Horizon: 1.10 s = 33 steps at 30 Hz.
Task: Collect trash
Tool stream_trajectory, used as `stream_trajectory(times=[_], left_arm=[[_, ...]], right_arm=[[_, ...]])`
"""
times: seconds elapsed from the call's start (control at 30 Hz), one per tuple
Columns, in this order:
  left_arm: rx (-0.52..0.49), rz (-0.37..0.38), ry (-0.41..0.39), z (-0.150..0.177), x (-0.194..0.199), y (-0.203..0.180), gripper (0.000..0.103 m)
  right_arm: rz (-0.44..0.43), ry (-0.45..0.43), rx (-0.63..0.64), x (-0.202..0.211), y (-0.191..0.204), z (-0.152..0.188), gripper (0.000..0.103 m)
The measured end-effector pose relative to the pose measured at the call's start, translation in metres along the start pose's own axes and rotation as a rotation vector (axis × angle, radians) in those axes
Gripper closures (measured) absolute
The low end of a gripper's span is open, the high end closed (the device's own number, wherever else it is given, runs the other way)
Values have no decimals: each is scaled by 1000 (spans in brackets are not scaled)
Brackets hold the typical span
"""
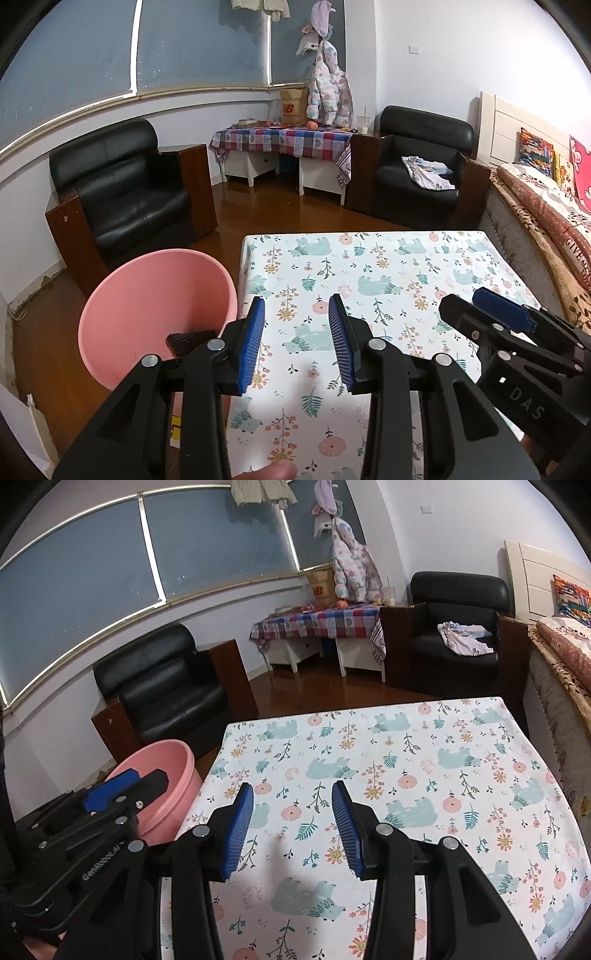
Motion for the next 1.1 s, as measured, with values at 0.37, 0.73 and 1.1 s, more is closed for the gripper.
stream_trajectory(times=[0.37,0.73,1.1], left_arm=[[9,3,-9,0,3,-4,67],[16,1,1,0,-1,-1,67],[23,0,5,0,-2,2,67]], right_arm=[[25,-22,25,11,0,2,59],[31,-25,23,11,-1,1,59],[30,-23,22,11,-1,2,59]])
Point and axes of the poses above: each gripper's, at about its wrist camera, not at the fingertips, and x roughly against the way its jaws point, y to its left, z to its underside, the point moved 5 cm from there along -x, roughly the way its jaws point, and after that the axes turned 13 degrees about x, right-handed, at the moved point
